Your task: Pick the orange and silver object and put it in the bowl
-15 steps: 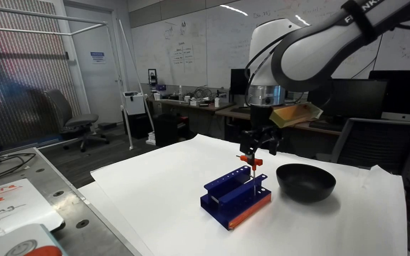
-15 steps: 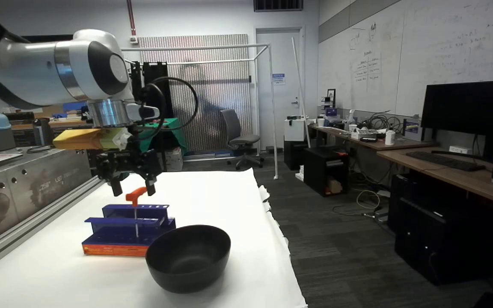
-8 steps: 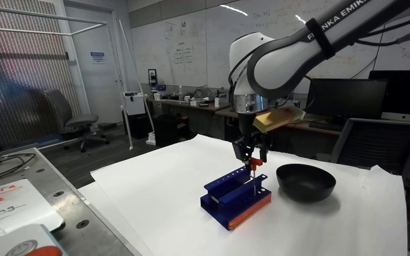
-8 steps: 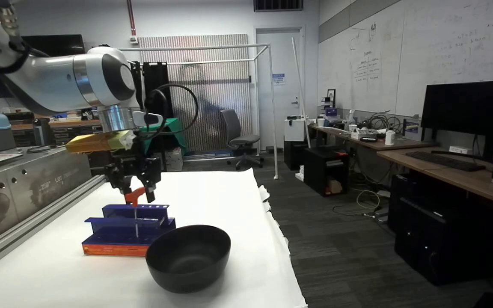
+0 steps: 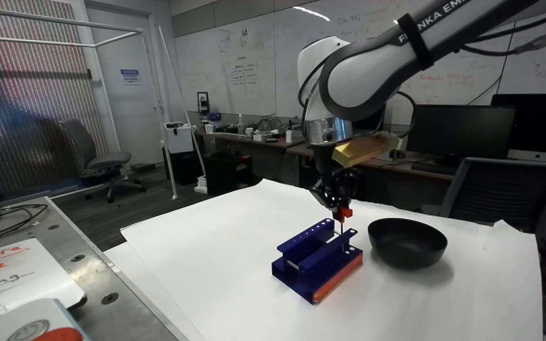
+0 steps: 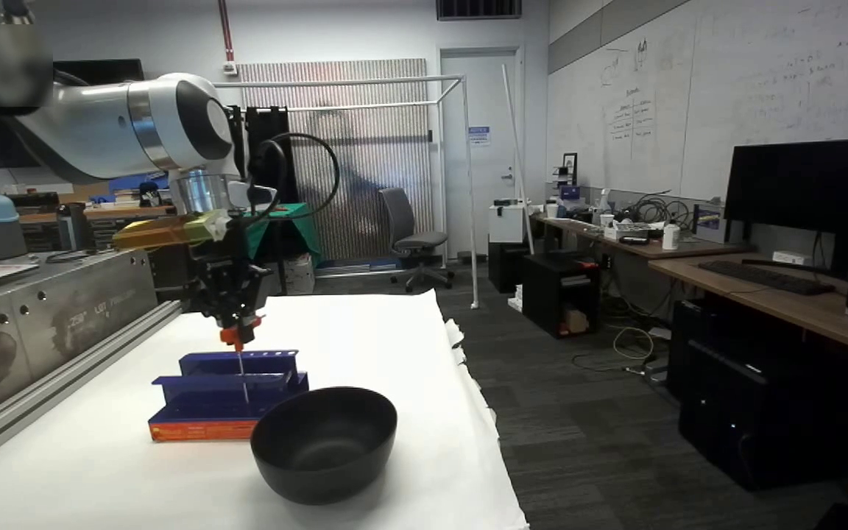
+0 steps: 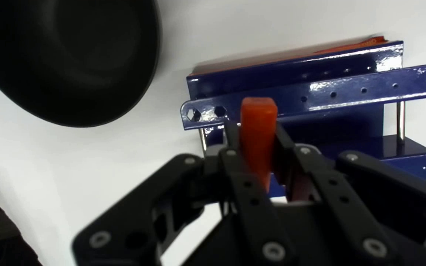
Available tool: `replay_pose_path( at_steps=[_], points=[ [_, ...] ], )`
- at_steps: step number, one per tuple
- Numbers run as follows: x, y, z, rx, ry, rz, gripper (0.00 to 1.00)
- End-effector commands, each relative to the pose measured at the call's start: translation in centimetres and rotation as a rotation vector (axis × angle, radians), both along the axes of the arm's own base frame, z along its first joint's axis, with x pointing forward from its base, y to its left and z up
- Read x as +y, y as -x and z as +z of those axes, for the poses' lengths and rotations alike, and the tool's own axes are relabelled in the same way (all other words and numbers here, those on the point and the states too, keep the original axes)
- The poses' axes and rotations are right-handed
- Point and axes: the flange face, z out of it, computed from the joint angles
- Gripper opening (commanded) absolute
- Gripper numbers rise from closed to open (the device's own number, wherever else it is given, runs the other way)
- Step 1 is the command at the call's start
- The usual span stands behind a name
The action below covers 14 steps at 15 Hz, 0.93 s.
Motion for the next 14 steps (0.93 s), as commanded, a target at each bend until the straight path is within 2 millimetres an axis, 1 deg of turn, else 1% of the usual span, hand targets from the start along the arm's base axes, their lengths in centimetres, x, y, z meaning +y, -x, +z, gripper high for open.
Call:
replay_pose_path(
  at_steps=[1,3,5,6,7,9,11,12,13,14],
  points=[
    [-0.1,1.1,5.4,-0.042,-0.013,-0.020,0.11],
    [-0.2,2.3,9.0,-0.065,-0.036,-0.052,0.11],
    [-0.7,3.3,12.5,-0.093,-0.041,-0.111,0.11],
    [-1.4,3.5,13.5,-0.111,0.014,-0.159,0.12],
    [-2.1,3.7,14.1,-0.140,0.065,-0.204,0.13],
    [-3.9,3.5,13.7,-0.170,0.159,-0.259,0.13],
    [-6.0,2.9,11.5,-0.158,0.253,-0.329,0.13],
    [-6.9,2.5,10.0,-0.138,0.295,-0.364,0.13],
    [-7.9,2.1,8.0,-0.112,0.334,-0.397,0.13],
    [-8.8,1.7,5.4,-0.066,0.369,-0.425,0.13]
  ],
)
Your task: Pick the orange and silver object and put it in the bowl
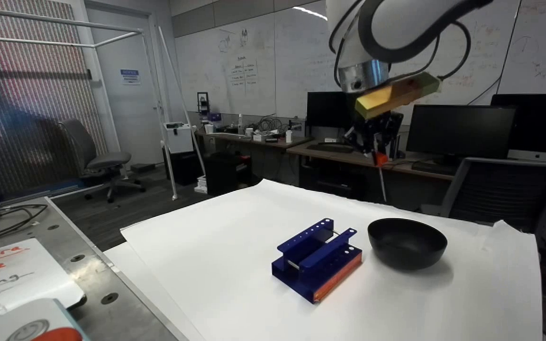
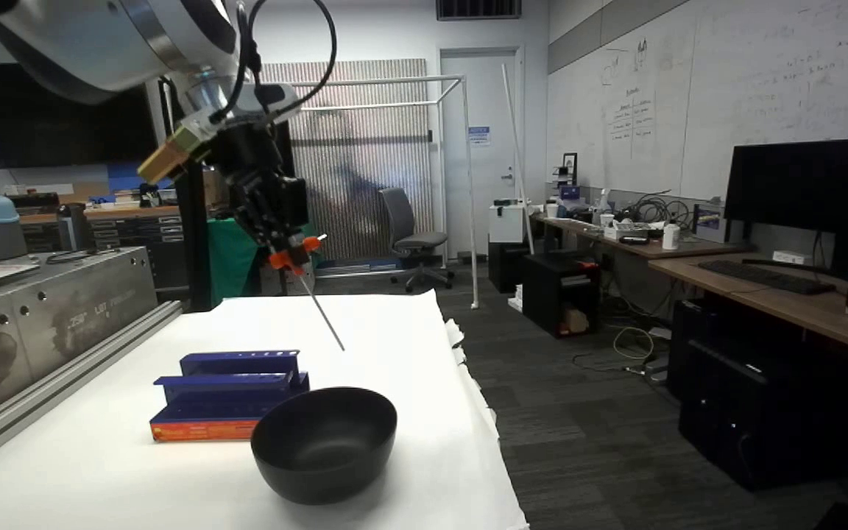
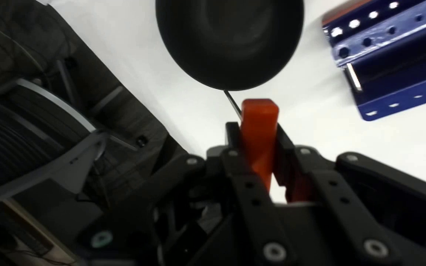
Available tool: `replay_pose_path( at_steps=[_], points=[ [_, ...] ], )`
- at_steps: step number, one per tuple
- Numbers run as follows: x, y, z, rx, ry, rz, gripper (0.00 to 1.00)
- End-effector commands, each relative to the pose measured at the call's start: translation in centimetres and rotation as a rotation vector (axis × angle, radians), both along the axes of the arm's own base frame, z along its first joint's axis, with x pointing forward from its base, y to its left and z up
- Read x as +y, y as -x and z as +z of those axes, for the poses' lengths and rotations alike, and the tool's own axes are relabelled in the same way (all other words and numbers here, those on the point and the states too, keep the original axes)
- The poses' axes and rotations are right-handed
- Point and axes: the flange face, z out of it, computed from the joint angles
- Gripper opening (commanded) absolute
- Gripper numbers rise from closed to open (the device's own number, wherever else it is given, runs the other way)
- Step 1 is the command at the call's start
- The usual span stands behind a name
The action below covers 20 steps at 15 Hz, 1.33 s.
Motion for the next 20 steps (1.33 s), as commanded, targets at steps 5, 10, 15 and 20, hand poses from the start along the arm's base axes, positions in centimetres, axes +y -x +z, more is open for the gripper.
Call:
replay_pose_path(
  at_steps=[5,10,15,20],
  points=[
    [-4.3,-2.3,-15.6,0.277,0.138,-0.281,0.18],
    [-4.0,-3.7,-20.2,0.300,0.042,-0.380,0.69],
    [-3.1,-4.1,-17.8,0.262,-0.083,-0.379,1.00],
    [-3.1,-3.9,-11.8,0.080,-0.255,-0.339,1.00]
  ],
)
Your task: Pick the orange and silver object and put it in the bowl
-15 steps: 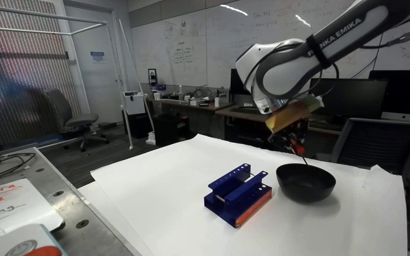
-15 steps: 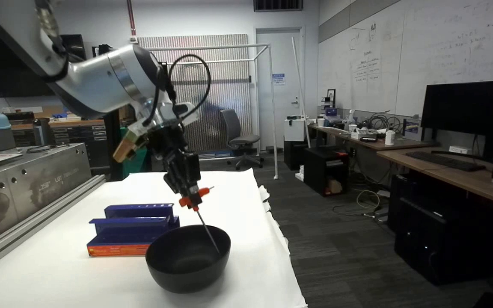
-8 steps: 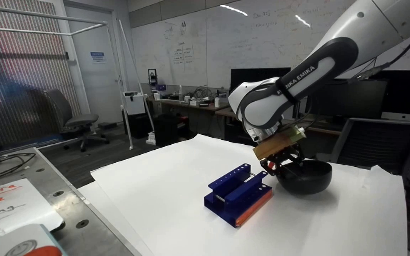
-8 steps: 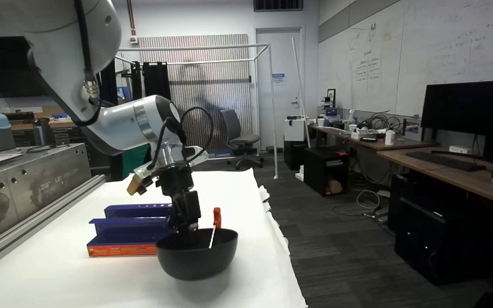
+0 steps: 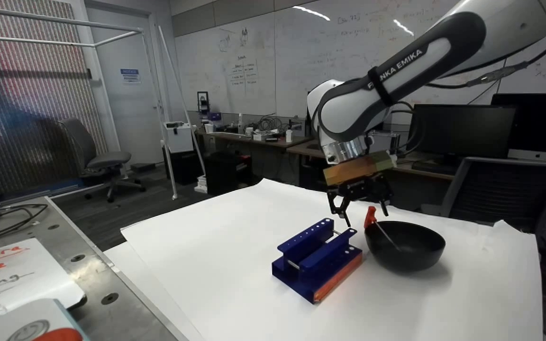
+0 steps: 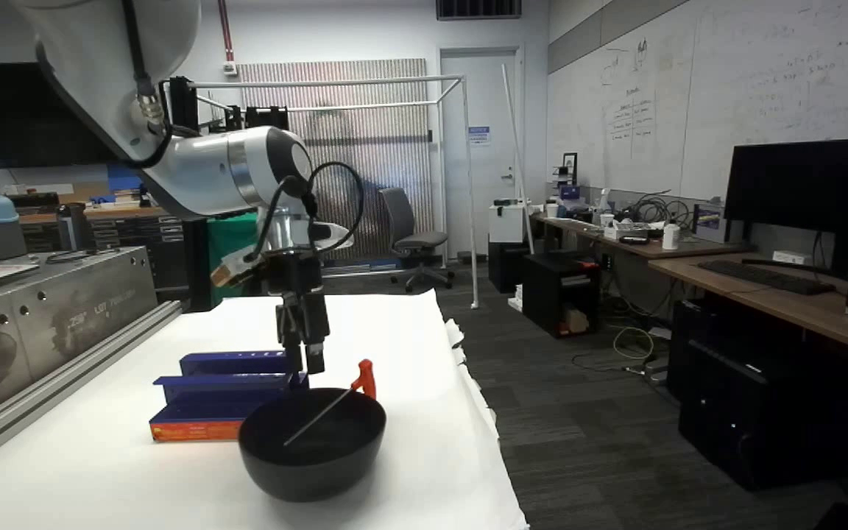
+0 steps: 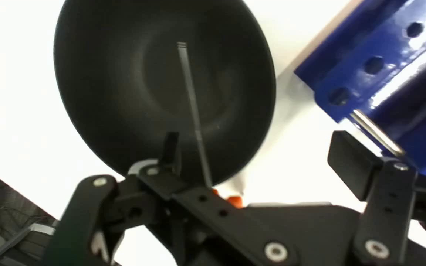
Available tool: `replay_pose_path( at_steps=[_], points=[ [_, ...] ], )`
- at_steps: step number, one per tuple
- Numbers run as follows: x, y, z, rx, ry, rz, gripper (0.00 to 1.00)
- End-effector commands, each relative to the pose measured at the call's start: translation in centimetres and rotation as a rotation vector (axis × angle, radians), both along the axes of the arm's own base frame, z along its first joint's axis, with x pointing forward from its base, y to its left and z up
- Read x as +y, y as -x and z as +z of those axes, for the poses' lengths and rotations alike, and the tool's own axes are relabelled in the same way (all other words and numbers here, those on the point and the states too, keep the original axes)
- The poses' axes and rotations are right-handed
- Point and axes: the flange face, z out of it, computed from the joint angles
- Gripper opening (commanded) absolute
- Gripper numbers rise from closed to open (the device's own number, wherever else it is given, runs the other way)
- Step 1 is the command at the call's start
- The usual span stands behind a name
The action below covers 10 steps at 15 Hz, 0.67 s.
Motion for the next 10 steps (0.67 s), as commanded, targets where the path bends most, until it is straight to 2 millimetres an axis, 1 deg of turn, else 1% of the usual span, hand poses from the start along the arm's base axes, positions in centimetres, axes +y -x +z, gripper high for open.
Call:
replay_pose_path(
  at_steps=[1,4,6,8,10],
  points=[
    [-0.5,1.0,5.5,-0.162,-0.103,0.020,1.00],
    [-0.8,2.1,9.3,-0.311,-0.144,0.053,1.00],
    [-0.6,3.0,11.1,-0.409,-0.163,0.084,1.00],
    [-0.3,4.0,12.7,-0.501,-0.193,0.117,1.00],
    [-0.1,4.8,13.5,-0.590,-0.236,0.132,1.00]
  ],
)
